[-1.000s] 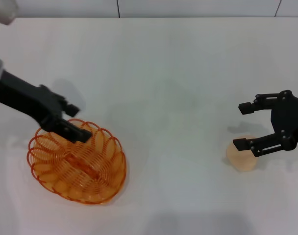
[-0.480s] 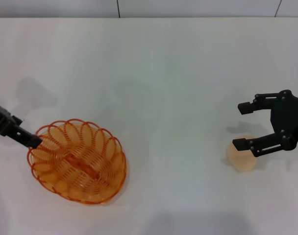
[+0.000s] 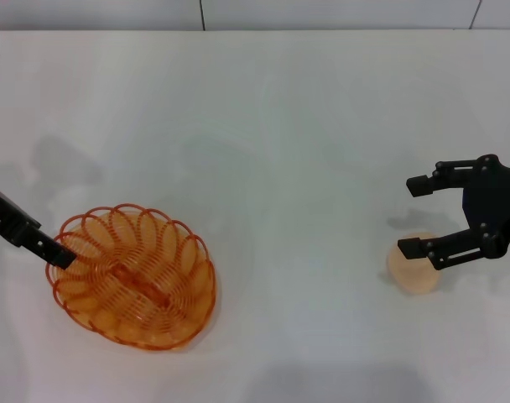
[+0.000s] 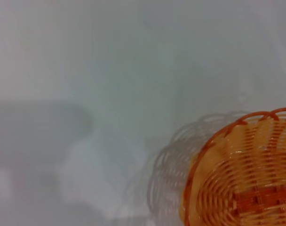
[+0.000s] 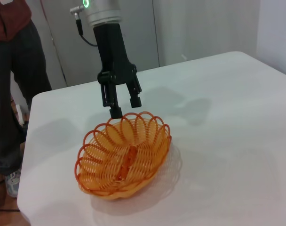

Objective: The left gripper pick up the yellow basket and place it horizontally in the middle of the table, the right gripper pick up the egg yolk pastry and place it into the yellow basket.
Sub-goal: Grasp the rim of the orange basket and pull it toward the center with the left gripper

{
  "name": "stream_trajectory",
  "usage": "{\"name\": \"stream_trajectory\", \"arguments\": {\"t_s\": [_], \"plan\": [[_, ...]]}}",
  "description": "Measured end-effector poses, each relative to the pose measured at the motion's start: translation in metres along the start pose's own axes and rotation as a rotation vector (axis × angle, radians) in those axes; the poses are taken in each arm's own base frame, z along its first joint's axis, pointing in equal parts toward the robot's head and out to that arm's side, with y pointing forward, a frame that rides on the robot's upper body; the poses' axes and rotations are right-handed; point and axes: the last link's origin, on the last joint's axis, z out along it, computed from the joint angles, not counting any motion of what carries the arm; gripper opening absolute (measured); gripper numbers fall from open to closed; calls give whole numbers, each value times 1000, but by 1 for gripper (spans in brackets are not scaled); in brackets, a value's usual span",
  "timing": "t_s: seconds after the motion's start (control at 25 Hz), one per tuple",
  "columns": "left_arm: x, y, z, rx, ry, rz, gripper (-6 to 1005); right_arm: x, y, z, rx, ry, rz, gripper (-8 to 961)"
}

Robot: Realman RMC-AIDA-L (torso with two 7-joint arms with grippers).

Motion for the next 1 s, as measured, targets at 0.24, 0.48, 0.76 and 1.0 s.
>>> {"name": "stream_trajectory", "arguments": {"t_s": [0.24, 0.48, 0.76, 1.0], "plan": [[6, -1, 8, -1, -10, 10, 831, 1, 0, 0, -2, 0, 4, 871], [11, 1, 14, -4, -4, 27, 826, 1, 0, 1, -2, 0, 4, 871], [16, 0, 26, -8, -10, 22, 820, 1, 0, 1, -3, 3, 6, 871], [18, 0, 32, 2, -15, 27, 672, 2, -1, 0, 0, 5, 9, 871]]}}
